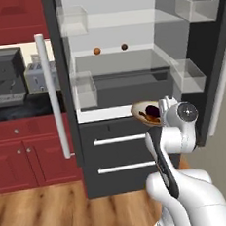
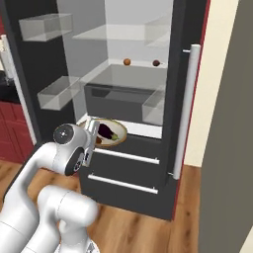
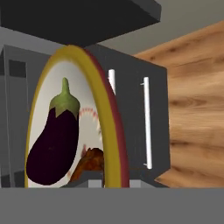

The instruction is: Pick the chicken drumstick and eggplant from their plates and place them in the bowl. Then put the bowl in the fridge.

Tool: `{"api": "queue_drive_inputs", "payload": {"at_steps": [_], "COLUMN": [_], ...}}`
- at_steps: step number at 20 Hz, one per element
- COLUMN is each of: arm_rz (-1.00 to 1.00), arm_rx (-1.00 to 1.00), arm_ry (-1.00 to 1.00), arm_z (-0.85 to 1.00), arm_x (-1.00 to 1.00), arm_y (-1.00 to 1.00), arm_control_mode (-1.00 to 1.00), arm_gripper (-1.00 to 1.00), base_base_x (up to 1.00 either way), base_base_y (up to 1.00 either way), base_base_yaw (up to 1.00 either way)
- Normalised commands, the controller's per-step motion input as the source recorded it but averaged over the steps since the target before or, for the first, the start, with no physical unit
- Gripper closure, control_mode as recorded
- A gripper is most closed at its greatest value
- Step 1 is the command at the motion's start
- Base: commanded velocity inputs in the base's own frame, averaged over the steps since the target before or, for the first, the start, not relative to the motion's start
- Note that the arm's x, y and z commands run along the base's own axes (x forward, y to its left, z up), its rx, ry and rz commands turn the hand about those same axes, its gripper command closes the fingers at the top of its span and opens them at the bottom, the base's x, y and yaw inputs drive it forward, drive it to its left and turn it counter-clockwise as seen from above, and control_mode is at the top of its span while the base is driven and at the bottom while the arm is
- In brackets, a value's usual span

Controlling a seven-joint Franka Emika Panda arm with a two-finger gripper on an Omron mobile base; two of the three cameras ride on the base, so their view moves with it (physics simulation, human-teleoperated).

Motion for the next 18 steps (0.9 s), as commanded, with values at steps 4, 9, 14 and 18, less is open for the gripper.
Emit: {"api": "queue_drive_inputs", "payload": {"at_steps": [4, 9, 14, 18], "arm_rz": [0.0, 0.0, 0.0, 0.0], "arm_rx": [0.0, 0.0, 0.0, 0.0], "arm_ry": [0.0, 0.0, 0.0, 0.0], "arm_z": [0.0, 0.0, 0.0, 0.0], "arm_x": [0.0, 0.0, 0.0, 0.0], "arm_y": [0.0, 0.0, 0.0, 0.0], "arm_control_mode": [1.0, 1.0, 1.0, 1.0], "arm_gripper": [1.0, 1.0, 1.0, 1.0], "base_base_x": [0.61, 0.52, 0.52, 0.42], "base_base_y": [-0.31, -0.18, -0.09, -0.04], "base_base_yaw": [0.1, 0.02, 0.0, 0.02]}}
